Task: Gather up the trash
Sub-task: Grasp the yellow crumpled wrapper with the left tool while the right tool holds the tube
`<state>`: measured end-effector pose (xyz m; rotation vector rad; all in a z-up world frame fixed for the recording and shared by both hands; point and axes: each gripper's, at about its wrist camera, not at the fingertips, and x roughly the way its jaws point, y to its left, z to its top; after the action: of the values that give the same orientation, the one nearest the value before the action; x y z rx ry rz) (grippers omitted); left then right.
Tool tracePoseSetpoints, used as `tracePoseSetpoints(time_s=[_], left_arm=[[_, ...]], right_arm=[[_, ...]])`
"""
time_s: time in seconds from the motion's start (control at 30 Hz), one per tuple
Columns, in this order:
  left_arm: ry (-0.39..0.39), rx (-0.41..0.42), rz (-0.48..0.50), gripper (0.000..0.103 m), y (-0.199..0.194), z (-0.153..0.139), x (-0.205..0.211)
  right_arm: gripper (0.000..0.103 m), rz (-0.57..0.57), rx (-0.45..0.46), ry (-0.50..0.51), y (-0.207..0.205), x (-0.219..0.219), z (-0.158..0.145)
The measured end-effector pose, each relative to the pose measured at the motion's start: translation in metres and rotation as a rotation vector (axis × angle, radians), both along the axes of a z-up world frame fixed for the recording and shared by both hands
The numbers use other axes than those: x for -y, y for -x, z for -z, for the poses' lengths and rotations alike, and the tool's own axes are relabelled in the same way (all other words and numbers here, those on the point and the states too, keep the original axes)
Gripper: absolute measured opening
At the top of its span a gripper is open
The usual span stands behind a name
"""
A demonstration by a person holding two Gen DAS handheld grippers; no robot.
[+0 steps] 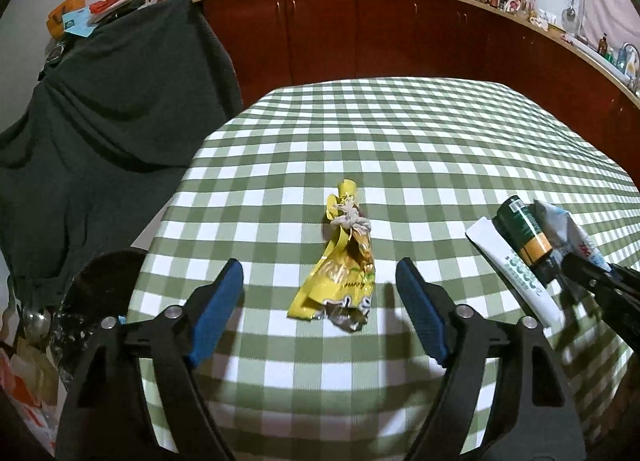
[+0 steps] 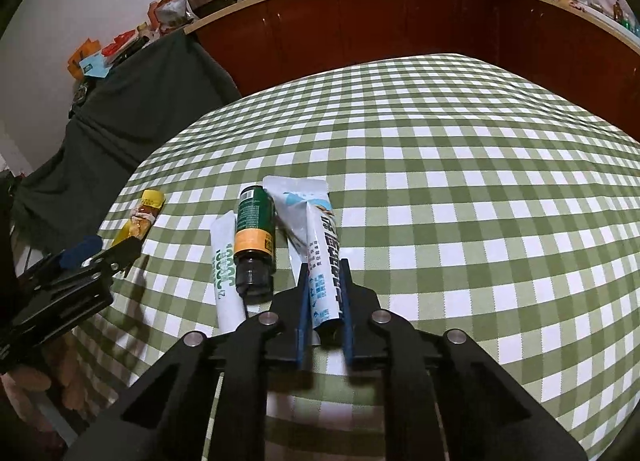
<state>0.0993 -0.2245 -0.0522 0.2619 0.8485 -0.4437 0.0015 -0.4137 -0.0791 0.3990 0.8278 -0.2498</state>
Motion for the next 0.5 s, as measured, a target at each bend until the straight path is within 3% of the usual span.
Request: tracePoseSetpoints(time_s=[0.03, 0.3, 0.5], left_arm=[[-0.004, -0.005, 0.000, 0.062, -0.001, 0.002, -0.001], [0.013, -0.039, 0.042, 0.034, -0.002, 0.006, 0.006], [0.019, -0.034, 0.044, 0.031, -0.001, 0.005, 0.009]], right_arm=[[0.014, 0.001, 0.001, -0.001, 0.001, 0.001, 0.000], [0.014, 0.012, 0.010, -0.006, 0.007, 0.009, -0.001], [0.014, 0.021, 0.014, -0.004, 0.013, 0.011, -0.001]])
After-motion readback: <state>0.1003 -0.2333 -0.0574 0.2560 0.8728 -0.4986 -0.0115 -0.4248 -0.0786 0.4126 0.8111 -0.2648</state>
